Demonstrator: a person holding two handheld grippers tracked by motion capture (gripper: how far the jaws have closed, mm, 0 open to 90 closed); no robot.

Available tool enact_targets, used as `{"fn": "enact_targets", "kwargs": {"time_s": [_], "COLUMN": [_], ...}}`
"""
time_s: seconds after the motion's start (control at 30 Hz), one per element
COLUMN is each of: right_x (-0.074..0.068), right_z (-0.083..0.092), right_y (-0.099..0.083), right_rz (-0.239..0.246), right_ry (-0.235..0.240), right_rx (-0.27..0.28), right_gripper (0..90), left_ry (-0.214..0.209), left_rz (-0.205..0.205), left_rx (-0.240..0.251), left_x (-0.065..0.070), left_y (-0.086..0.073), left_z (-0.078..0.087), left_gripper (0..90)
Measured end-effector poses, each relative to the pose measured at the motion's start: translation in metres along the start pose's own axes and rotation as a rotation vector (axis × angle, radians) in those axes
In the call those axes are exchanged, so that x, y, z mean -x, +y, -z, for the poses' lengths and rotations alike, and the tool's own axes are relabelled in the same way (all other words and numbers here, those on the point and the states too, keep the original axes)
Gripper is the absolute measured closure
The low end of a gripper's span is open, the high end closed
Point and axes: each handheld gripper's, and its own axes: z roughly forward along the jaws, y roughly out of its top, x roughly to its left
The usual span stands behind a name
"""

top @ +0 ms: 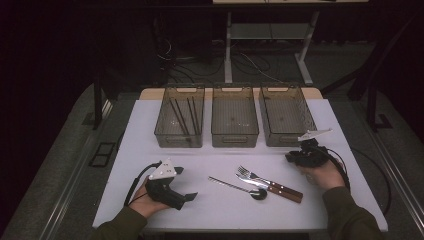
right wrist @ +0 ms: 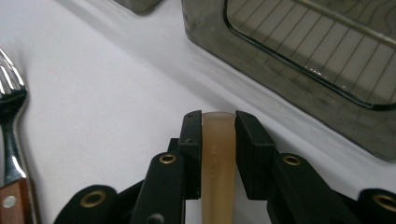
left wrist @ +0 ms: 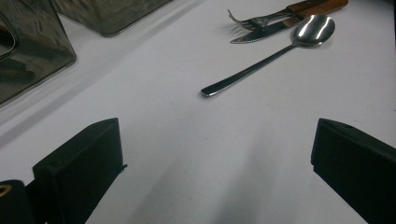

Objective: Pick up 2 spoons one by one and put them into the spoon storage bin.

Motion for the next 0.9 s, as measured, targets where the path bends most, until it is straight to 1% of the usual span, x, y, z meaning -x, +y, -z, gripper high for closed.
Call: {"fn": "enact_targets", "kwargs": {"time_s": [0.2,0.3,0.47,0.67,0.9], "right_x": [0.000,-0.001,-0.006,-0.012,-0.018], "right_z": [0.006,0.011,0.019,0.025,0.027], "right_y": [0.003,0.006,0.011,0.015,0.021], "right_rz": [-0.020,-0.016,-0.023,-0.011,0.004], "right_ry": [0.032,0.049,0.096,0.118,0.132], "right_rx": [0.025,0.040,0.063,0.097,0.109], "right_gripper": [73.1,73.0,72.9,72.8,72.8], "left_ry": [-0.001,0.000,-0.002,-0.002,-0.004], "left_rz": [0.000,0.002,-0.004,-0.001,0.002], "left_rx": [-0.002,0.000,-0.002,0.000,0.003], "left_x": [0.000,0.000,0.000,0.000,0.000], "left_y": [0.000,0.000,0.000,0.000,0.000], "left_z": [0.000,0.000,0.000,0.000,0.000], "left_gripper": [1.1,1.1,1.1,1.2,1.2]}}
